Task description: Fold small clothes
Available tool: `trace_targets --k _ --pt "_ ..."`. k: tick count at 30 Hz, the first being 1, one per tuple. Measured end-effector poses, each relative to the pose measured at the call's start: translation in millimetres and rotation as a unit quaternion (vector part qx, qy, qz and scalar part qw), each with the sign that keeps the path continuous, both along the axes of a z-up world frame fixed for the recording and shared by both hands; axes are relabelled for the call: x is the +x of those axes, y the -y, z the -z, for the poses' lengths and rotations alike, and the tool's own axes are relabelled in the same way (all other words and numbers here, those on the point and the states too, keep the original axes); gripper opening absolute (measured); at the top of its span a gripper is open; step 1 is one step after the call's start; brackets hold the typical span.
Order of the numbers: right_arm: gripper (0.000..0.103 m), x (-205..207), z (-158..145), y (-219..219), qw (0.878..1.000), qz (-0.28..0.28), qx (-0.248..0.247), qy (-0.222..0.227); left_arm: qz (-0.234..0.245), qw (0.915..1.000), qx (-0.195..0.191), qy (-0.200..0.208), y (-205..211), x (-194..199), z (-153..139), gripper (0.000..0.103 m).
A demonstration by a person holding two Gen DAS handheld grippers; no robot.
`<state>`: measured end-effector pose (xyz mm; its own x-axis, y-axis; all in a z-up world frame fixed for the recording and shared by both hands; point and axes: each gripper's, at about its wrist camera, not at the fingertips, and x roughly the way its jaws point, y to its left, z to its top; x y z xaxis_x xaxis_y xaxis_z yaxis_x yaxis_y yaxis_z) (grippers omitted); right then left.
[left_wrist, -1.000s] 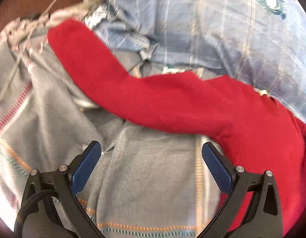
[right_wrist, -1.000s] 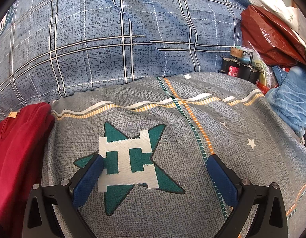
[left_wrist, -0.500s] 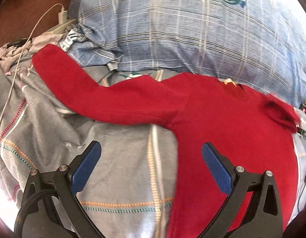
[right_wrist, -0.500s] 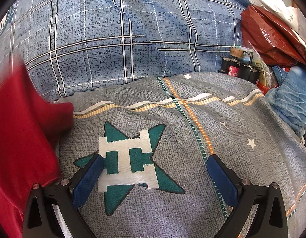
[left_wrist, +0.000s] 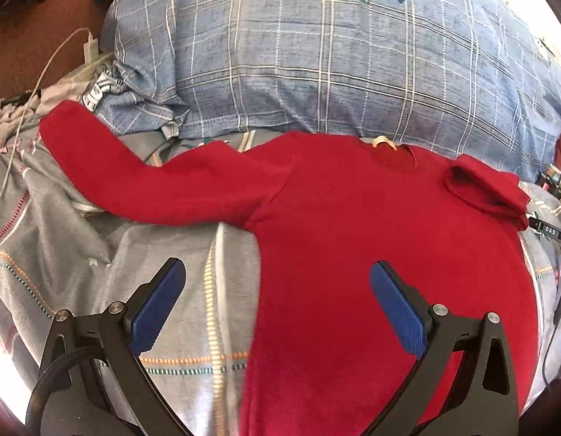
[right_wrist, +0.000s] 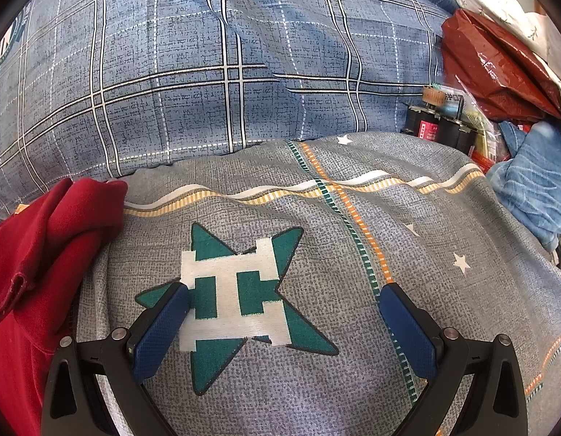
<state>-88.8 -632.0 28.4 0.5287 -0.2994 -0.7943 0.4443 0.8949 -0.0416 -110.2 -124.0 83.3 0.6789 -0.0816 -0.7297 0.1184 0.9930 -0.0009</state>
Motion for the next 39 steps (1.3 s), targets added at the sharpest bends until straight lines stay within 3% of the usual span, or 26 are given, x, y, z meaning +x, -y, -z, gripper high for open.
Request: trace_targets --k 8,12,18,23,31,39 --pt "0.103 -2 -4 -3 1.0 -0.003 0.009 -0.016 0.011 0.9997 0.013 0.016 16 -14 -11 0.102" --pt "0.103 -25 -10 -21 0.999 -0.015 0.032 -0.036 0.017 0.9996 0.007 0.02 20 -18 -14 0.102" --pt "0.103 -70 -52 -76 0.997 -0.074 0.037 0.007 0.024 0.9993 0.008 0.028 24 -25 -19 0.102" --pt "0.103 -90 -81 -149 0.987 -0.15 0.049 0.03 0.021 0.9993 -0.001 0.029 24 -27 -22 0.102" --pt "0.103 -85 -84 -233 0.977 -0.204 0.037 0.04 0.021 0.9995 -0.001 0.022 20 -26 -21 0.102" --pt "0.103 -77 -77 -270 0.975 -0.216 0.045 0.039 0.015 0.9996 0.005 0.024 18 -26 -18 0.102"
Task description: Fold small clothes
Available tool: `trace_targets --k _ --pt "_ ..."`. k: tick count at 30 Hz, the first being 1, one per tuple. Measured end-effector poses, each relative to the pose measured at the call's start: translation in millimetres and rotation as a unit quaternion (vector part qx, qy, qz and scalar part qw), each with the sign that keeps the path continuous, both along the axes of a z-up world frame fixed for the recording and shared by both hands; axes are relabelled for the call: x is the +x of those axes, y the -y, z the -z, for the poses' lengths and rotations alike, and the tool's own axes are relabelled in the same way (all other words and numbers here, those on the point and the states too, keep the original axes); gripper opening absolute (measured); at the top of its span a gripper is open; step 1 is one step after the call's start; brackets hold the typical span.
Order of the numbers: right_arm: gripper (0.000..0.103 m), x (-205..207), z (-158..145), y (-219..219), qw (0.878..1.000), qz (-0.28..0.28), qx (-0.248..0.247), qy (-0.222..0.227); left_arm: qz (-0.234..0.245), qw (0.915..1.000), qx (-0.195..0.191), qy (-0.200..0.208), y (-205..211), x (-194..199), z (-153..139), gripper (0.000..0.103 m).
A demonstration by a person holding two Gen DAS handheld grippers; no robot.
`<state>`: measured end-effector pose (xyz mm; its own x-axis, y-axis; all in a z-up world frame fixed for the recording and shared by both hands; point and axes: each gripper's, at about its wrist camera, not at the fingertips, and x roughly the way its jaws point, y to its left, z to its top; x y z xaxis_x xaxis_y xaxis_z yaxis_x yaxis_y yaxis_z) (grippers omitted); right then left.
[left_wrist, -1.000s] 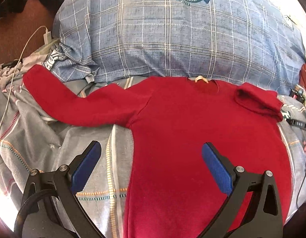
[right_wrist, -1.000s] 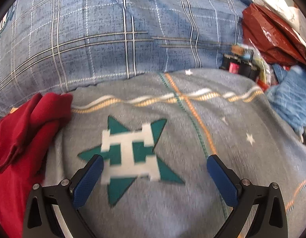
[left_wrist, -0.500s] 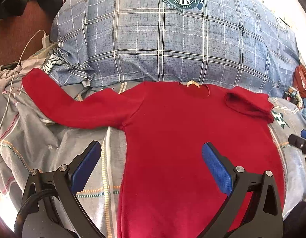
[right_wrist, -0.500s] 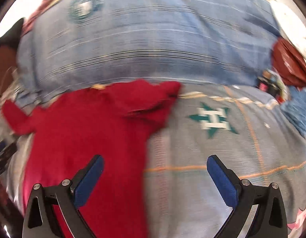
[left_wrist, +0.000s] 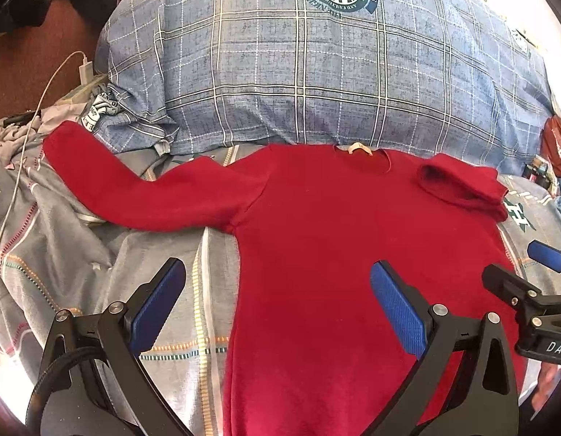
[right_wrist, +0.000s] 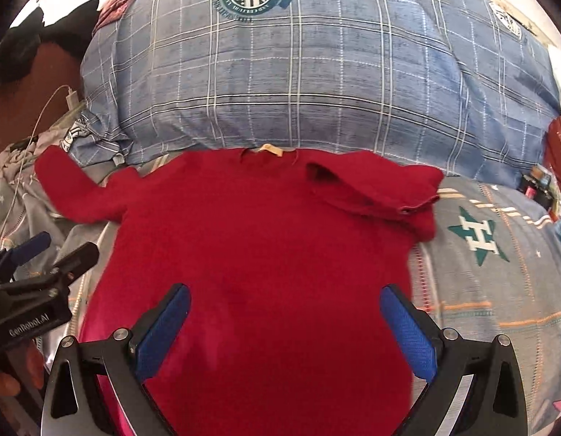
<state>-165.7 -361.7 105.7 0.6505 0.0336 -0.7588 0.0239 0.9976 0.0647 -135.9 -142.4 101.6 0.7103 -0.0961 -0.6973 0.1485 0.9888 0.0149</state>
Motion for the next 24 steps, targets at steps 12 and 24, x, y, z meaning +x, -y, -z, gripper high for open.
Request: trace_targets --k 12,24 --pt "0.103 10 8 -11 1.0 0.011 0.006 -0.006 -0.009 0.9999 -0.006 -0.008 -3 2 7 0.102" --pt "0.103 14 14 -21 0.999 0.017 -0.031 0.005 -0.008 0.9996 -0.019 -0.019 -9 4 13 0.102"
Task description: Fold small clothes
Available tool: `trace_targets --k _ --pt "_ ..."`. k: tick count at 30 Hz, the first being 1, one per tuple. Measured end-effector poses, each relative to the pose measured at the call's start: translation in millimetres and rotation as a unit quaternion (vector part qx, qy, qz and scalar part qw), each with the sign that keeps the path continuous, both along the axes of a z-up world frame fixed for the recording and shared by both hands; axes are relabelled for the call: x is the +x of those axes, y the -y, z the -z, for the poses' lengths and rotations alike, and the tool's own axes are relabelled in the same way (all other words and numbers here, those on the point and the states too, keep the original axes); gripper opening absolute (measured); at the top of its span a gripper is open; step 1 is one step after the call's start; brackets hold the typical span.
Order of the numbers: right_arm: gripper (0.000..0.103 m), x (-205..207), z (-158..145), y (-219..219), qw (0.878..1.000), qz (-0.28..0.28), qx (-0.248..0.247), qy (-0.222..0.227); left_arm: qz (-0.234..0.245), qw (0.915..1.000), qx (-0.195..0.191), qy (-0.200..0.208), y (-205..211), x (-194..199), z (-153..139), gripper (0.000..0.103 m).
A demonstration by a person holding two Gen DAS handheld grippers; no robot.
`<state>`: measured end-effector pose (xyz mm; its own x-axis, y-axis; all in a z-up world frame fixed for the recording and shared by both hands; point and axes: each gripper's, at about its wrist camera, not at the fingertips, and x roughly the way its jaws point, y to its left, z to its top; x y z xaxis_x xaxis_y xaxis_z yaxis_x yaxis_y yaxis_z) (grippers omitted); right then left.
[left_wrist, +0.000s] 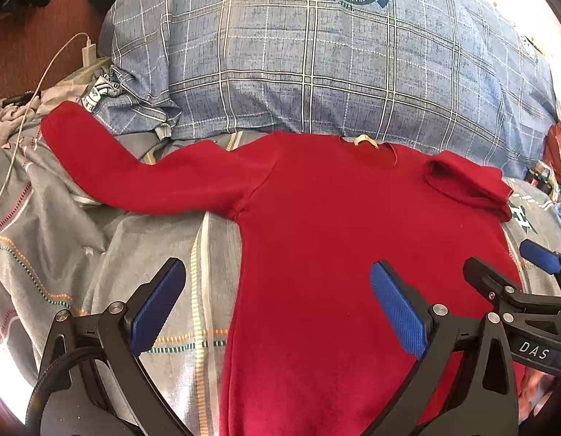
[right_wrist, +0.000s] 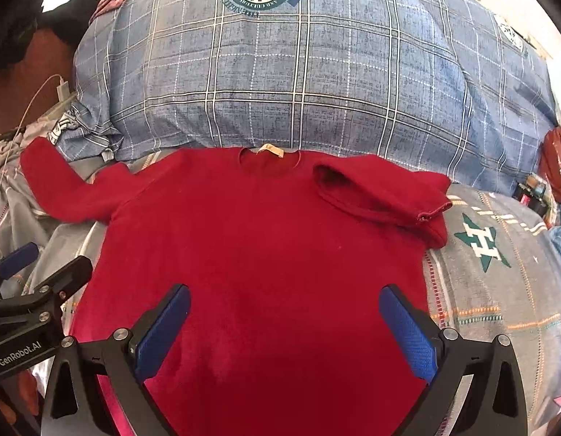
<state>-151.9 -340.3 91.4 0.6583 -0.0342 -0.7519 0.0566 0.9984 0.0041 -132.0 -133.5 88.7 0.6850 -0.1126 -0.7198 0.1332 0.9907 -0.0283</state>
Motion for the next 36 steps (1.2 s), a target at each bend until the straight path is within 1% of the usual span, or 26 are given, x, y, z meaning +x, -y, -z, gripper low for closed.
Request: trace_targets --k 4,16,23,29,36 --pt "0.103 1 3 -2 1.0 0.0 0.003 -0.004 -0.002 1.0 -0.005 -0.004 -2 1 2 0.102" --pt "0.103 4 15 -8 1.0 0.0 0.011 -0.021 -0.01 0.9999 0.01 -0.004 -4 3 8 0.102" --pt "0.103 5 16 -9 1.0 0.0 0.017 -0.022 -0.015 0.9998 0.008 -0.007 -6 4 11 0.102" --pt "0.103 9 25 -11 0.999 0.0 0.015 -0.034 -0.017 0.9997 0.012 -0.009 -7 5 14 0.102" --pt "0.103 11 29 -11 0.999 -0.002 0.037 -0.04 -0.021 0.9997 0.011 -0.009 -11 8 16 0.102"
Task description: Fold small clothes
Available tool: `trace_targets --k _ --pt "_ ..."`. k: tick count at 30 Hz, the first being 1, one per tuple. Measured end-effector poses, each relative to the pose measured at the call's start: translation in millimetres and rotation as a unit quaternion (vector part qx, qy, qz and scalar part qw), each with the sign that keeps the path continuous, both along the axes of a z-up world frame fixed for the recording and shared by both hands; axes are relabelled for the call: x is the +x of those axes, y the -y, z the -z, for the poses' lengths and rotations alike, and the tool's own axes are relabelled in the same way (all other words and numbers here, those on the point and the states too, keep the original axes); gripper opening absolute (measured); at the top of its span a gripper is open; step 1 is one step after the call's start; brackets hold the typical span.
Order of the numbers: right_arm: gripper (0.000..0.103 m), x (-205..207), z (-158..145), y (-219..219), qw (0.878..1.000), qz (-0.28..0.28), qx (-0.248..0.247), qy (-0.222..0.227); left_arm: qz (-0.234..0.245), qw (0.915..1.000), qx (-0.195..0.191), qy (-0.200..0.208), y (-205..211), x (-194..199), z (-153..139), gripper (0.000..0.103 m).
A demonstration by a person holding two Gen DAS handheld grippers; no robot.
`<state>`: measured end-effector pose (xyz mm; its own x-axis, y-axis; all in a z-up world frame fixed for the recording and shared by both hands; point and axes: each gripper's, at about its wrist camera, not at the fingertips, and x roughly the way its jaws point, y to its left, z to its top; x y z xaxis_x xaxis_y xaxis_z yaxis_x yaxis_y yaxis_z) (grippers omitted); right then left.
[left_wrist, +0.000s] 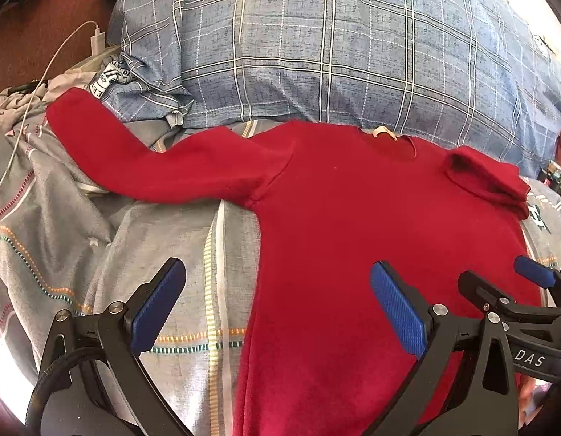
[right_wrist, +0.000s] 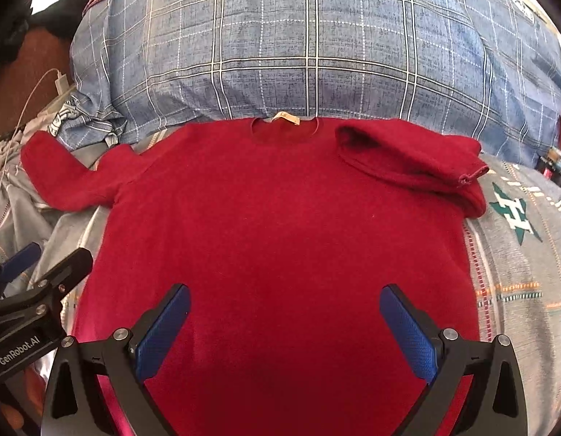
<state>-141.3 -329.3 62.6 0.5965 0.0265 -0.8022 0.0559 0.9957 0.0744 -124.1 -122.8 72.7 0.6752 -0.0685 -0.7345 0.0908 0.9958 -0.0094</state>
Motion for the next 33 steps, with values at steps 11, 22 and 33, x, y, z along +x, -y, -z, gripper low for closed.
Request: trace_targets --k 11,22,33 --pt "0.103 6 4 -1 1.0 0.008 -0.01 -0.002 -0.003 1.0 0.003 -0.002 -4 2 1 0.102" --pt "0.103 5 2 -9 1.0 -0.001 -0.02 0.003 -0.01 0.9999 0.004 0.003 -12 -1 -4 0.102" --pt "0.103 -6 -4 -15 1.0 -0.024 0.01 0.013 -0.013 0.9998 0.008 0.012 -21 -10 -13 0.102"
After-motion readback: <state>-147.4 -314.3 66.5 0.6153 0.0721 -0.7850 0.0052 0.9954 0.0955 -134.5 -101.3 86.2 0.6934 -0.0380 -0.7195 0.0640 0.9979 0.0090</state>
